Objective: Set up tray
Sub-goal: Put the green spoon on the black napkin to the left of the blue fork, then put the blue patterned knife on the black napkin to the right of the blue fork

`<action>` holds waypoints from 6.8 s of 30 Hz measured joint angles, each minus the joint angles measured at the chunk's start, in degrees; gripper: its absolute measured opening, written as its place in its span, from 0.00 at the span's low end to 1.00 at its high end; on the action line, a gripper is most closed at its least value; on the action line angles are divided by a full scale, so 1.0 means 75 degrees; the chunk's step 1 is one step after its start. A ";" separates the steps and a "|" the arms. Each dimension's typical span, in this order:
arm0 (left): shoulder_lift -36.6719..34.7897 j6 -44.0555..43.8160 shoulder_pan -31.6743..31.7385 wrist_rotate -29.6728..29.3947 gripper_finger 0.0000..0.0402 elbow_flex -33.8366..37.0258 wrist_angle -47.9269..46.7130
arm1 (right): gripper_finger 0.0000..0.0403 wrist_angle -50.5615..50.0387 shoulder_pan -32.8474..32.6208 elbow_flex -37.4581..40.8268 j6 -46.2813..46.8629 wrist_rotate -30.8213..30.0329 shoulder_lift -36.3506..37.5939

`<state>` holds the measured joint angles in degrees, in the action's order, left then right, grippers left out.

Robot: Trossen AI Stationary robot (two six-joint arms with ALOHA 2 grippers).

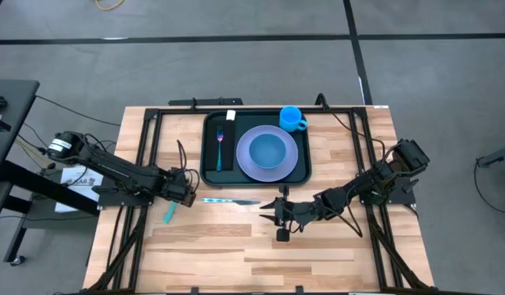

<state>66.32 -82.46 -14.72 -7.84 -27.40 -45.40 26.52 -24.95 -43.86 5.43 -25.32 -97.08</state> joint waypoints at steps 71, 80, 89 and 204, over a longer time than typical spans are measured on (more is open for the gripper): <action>0.2407 0.2967 0.5628 -0.0043 0.04 -0.2998 0.2574 | 0.25 -0.0560 0.0001 0.0003 0.0011 -0.0001 0.0000; 0.2410 0.3298 0.6229 -0.0011 0.04 -0.2998 0.2381 | 0.25 -0.0562 0.0010 0.0003 0.0009 -0.0001 0.0000; 0.2413 0.3771 0.6762 -0.0029 0.04 -0.2998 0.2447 | 0.25 -0.0569 0.0047 0.0003 0.0012 0.0000 0.0000; 0.1083 0.7175 0.1815 0.0998 0.06 -0.2996 0.2280 | 0.25 -0.0734 0.0047 0.0000 0.0076 0.0399 0.0000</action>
<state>74.45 -28.65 -1.11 -0.36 -49.87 -28.30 21.02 -24.60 -43.86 6.00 -22.33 -97.07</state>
